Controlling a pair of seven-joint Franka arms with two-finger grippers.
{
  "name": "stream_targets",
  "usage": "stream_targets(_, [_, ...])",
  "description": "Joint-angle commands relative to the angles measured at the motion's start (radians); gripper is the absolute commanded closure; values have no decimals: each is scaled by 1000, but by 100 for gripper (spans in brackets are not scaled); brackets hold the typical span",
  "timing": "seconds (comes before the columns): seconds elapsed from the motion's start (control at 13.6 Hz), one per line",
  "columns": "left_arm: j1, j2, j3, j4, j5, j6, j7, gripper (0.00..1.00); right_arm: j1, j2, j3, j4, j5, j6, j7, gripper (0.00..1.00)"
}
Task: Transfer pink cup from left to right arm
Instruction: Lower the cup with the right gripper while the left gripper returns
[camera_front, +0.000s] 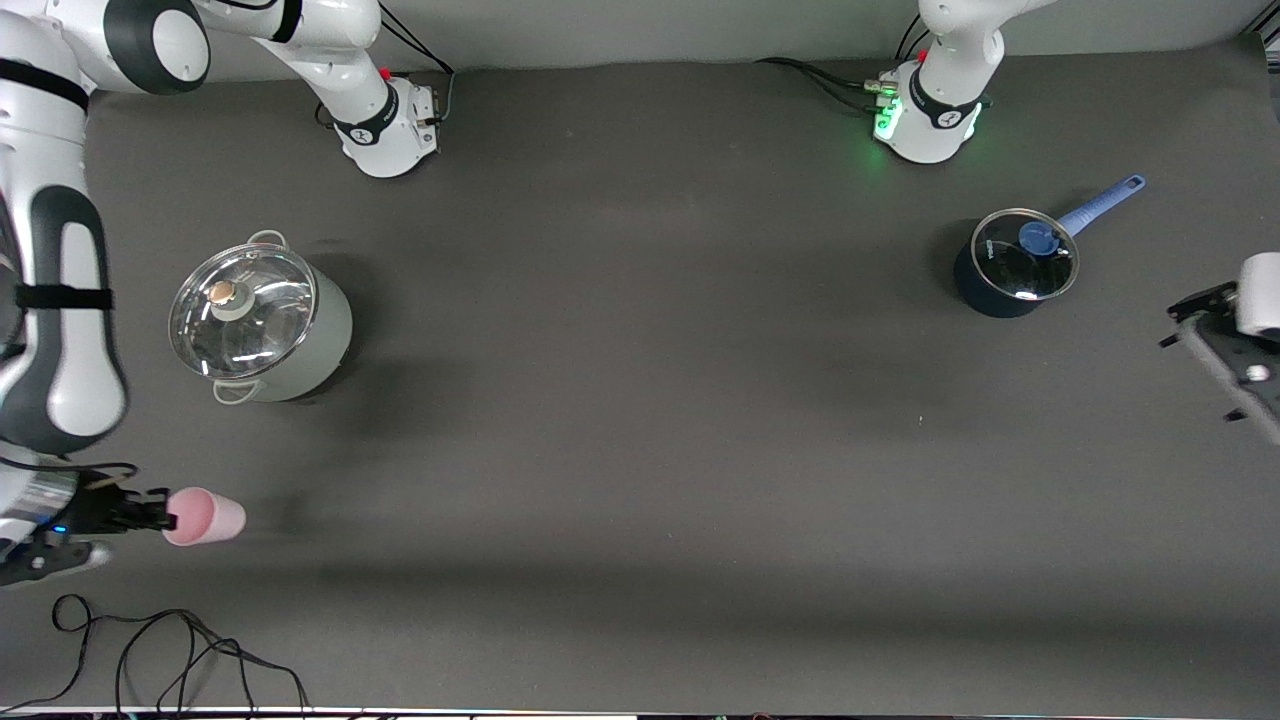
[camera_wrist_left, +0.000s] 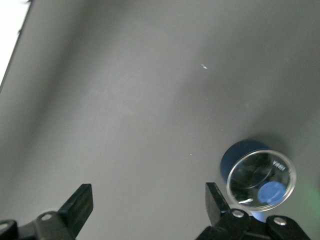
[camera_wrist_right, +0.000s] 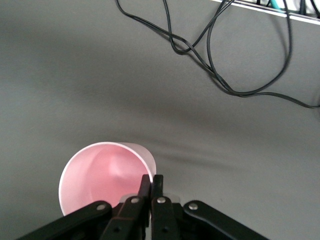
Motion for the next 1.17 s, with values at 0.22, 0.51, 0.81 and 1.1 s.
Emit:
stream_targets(0.22, [-2,-2,1,67,5,-110,-760,0,15,16,-4,-72,-1,102,19,100])
stream_targets(0.51, [-12,-4,-4,70,-104,-159,-881,0,8,48,-6,-70,-2,115,8,100])
stream_targets(0.81, [-23,-1,-7,52,-107,-167,-875,0,7,52,-7,-70,-4,115,5,89])
stream_targets(1.1, [-20,10,-4,49,-106,-204,-815,0,3,40,-7,-67,-5,111,13,2])
